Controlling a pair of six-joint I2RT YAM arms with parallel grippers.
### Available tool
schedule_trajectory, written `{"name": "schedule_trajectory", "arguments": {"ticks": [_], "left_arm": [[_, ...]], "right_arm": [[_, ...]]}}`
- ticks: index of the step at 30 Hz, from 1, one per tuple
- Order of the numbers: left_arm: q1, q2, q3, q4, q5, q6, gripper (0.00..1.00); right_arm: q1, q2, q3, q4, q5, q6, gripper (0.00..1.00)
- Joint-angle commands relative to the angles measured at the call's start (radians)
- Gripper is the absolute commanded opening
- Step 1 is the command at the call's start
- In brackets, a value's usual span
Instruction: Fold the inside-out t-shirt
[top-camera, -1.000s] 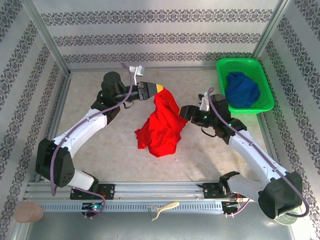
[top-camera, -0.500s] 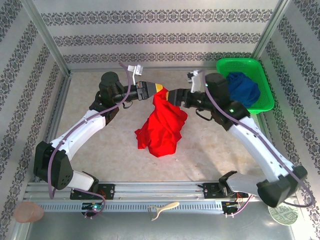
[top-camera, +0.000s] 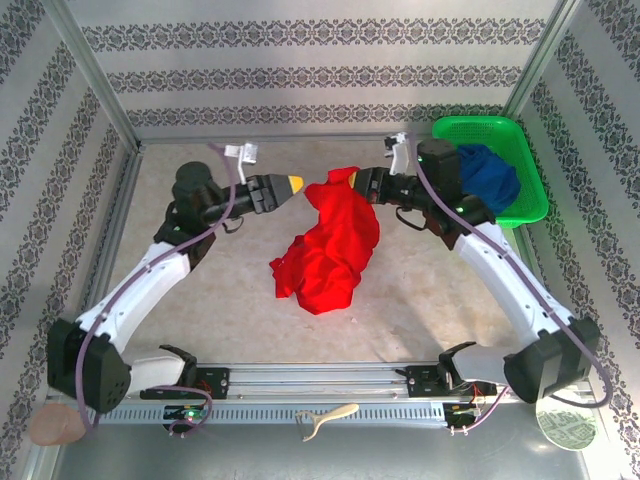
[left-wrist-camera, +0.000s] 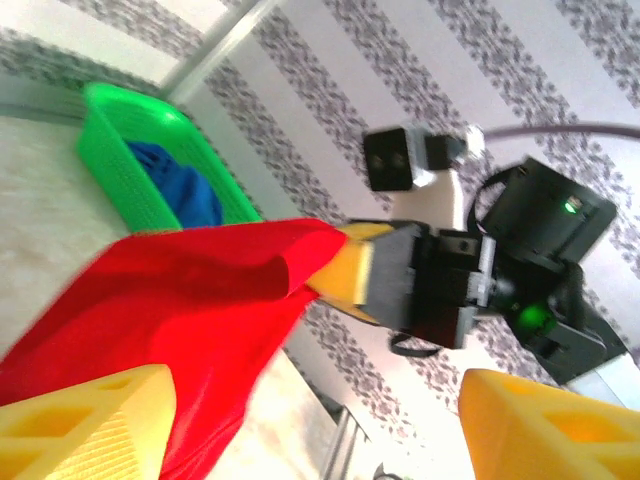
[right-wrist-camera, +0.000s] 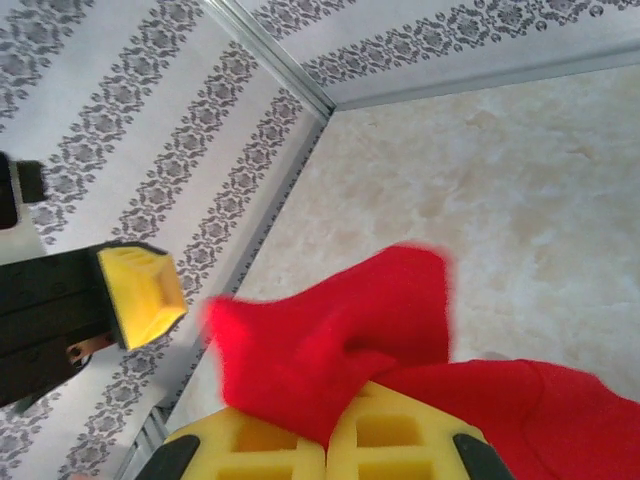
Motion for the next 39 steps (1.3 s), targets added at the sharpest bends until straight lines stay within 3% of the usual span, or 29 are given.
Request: {"name": "schedule_trajectory", "arguments": {"ticks": [1,4,11,17,22,26,27,30,31,35,39], "left_arm": [[0.013,-0.012,-0.047,0.01,-0.061,0.001,0.77],[0.006,0.021,-0.069,0.07,-0.048,-0.033,0.78],[-0.057,0.132,-0.015,-0.019,-0.047,0.048,0.8],[-0.081,0.223,-0.013,0.041,-0.052,0.066,0.83],[-0.102,0.333,0.034,0.134,0.004,0.034,0.85],[-0.138,0.457,0.112,0.302,0.08,-0.079,0.86],[-0.145,0.492,0.137,0.363,0.1,-0.122,0.77],[-0.123,0.515,0.189,0.499,0.067,-0.233,0.07],[-0.103,0.492,0.207,0.489,0.035,-0.237,0.0],[-0.027,0.371,0.335,0.354,-0.032,-0.168,0.0],[0.0,0.335,0.525,0.241,-0.02,-0.145,0.0]], "right_arm": [[0.006,-0.048,-0.038,0.061,-0.088,0.019,0.0],[0.004,-0.056,-0.059,0.073,-0.111,0.03,0.0],[0.003,-0.075,-0.098,0.112,-0.134,0.067,0.0],[0.003,-0.087,-0.109,0.134,-0.137,0.091,0.0],[0.004,-0.084,-0.1,0.144,-0.141,0.104,0.0],[0.0,-0.072,-0.071,0.142,-0.141,0.102,0.0],[-0.004,-0.069,-0.063,0.144,-0.14,0.102,0.0],[-0.065,-0.075,-0.034,0.139,-0.1,0.123,0.0],[-0.107,-0.082,-0.027,0.151,-0.069,0.155,0.0],[-0.231,-0.103,0.009,0.277,-0.01,0.315,0.0],[-0.23,-0.105,0.134,0.264,-0.008,0.345,0.0]]}}
